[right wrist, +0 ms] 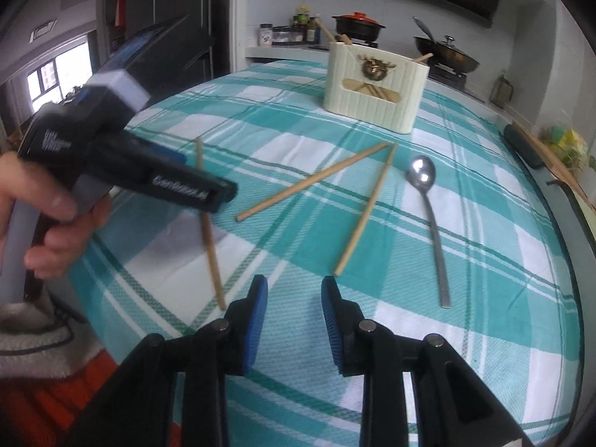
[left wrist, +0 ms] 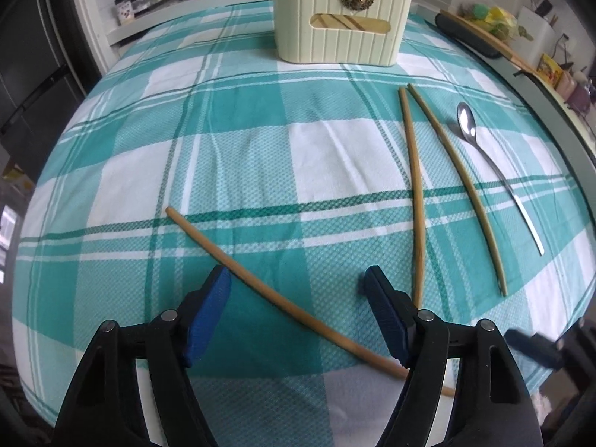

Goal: Organize utensils
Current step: 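Position the left tool over a chopstick while the right tool lowers over the steel spoon handle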

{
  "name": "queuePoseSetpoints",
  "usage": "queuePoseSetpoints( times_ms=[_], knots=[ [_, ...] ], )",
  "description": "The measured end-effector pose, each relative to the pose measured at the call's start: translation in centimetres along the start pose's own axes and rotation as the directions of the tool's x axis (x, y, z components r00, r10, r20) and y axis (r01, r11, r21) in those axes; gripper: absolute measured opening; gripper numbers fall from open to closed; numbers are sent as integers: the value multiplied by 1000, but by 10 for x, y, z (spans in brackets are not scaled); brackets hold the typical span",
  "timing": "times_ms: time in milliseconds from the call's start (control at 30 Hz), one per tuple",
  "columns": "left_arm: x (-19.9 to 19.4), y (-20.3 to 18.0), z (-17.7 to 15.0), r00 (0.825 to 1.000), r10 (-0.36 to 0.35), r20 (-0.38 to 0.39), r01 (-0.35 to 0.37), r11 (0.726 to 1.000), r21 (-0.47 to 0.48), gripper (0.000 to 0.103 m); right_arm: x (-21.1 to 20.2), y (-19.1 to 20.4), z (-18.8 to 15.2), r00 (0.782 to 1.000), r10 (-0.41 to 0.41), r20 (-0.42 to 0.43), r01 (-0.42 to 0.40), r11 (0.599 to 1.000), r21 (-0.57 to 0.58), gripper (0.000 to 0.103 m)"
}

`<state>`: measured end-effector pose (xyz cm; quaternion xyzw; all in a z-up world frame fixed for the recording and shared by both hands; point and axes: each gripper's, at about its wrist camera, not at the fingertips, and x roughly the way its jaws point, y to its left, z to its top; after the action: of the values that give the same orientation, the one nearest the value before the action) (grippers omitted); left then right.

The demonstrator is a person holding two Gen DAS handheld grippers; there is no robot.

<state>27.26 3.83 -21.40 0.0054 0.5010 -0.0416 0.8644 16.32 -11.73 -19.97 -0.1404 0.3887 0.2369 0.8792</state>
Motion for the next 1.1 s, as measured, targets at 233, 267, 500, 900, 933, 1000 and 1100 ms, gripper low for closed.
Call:
queuePoseSetpoints(
  times_ms=[233,267,500,900,933,1000,1100],
  knots=[
    [15,-17,38,983,-177,48,174,983,62,63,19,40,9,992,129,-14,-130,988,-82,27],
    [13,-15,43,983,-176,53,173,984,53,62,22,45,13,989,145,-5,-145,986,-86,27],
    [-16,13,28,992,-107,69,106,994,8,73,-9,16,16,990,119,73,-118,993,-13,27],
    [-5,1,-11,999,52,11,-53,997,53,77,14,-119,17,995,-85,-44,92,977,191,31],
    [-5,4,-10,998,59,11,-60,997,56,77,18,-119,16,995,-84,-56,93,978,185,31],
    [-4,8,-8,998,62,6,-62,996,57,79,26,-119,17,994,-86,-72,98,979,178,32],
    [-1,10,-2,999,52,-8,-51,996,77,80,42,-122,21,990,-95,-101,112,979,173,40]
  ],
)
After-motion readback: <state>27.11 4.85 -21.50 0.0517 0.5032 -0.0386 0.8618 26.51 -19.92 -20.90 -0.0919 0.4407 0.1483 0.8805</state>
